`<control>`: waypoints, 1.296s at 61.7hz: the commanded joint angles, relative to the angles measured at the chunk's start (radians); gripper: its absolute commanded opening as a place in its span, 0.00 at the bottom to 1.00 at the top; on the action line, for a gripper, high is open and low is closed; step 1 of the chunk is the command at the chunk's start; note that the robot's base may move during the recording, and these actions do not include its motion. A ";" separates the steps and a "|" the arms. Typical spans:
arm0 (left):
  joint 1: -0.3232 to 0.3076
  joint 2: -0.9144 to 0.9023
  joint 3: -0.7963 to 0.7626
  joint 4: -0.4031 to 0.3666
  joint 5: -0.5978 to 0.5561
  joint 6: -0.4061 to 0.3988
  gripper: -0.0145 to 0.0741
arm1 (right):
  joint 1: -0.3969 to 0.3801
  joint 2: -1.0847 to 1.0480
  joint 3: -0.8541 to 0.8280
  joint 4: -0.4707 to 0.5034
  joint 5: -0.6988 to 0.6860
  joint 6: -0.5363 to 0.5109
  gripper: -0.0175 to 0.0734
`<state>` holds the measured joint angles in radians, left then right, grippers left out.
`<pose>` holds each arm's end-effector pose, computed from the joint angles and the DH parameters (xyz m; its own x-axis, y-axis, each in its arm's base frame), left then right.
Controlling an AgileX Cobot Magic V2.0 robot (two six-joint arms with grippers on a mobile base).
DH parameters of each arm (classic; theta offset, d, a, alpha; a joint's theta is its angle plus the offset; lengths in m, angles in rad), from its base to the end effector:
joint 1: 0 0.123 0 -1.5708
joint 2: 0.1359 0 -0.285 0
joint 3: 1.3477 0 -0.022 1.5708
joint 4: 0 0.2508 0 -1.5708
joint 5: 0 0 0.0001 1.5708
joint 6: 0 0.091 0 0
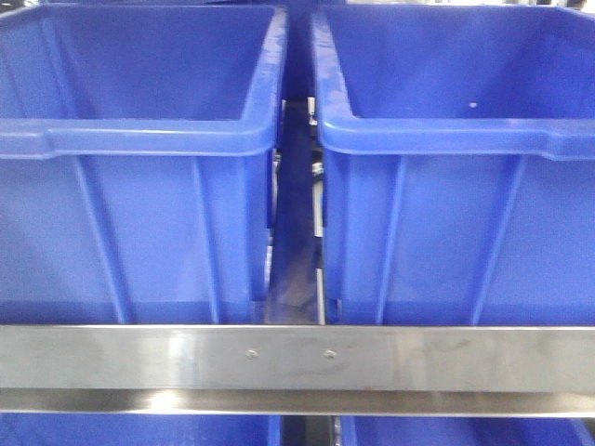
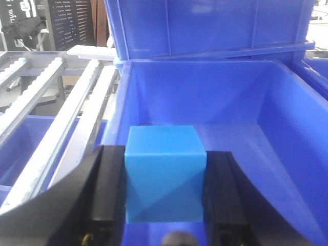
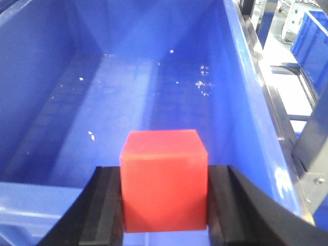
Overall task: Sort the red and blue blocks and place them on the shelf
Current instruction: 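Move both held cubes over the blue bins, one per gripper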
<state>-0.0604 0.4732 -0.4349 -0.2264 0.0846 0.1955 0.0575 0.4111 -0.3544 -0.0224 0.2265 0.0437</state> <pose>0.1063 -0.0082 0.3171 -0.0359 -0.0280 -0.9990 0.0782 0.9965 -0.0307 0.0957 0.0050 0.2831 -0.1955 0.0107 -0.9807 -0.0483 0.9986 0.0205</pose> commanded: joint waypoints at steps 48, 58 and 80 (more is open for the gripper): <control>0.000 0.004 -0.029 -0.008 -0.092 -0.005 0.30 | -0.007 0.003 -0.028 -0.001 -0.086 -0.009 0.56; 0.000 0.004 -0.029 -0.008 -0.092 -0.005 0.30 | -0.007 0.003 -0.028 -0.001 -0.097 -0.009 0.56; 0.000 0.004 -0.029 -0.052 -0.028 -0.005 0.30 | -0.005 0.005 -0.033 -0.001 -0.145 -0.009 0.56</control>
<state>-0.0604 0.4732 -0.4349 -0.2447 0.1096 0.1955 0.0560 0.4111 -0.3544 -0.0224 0.2033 0.0437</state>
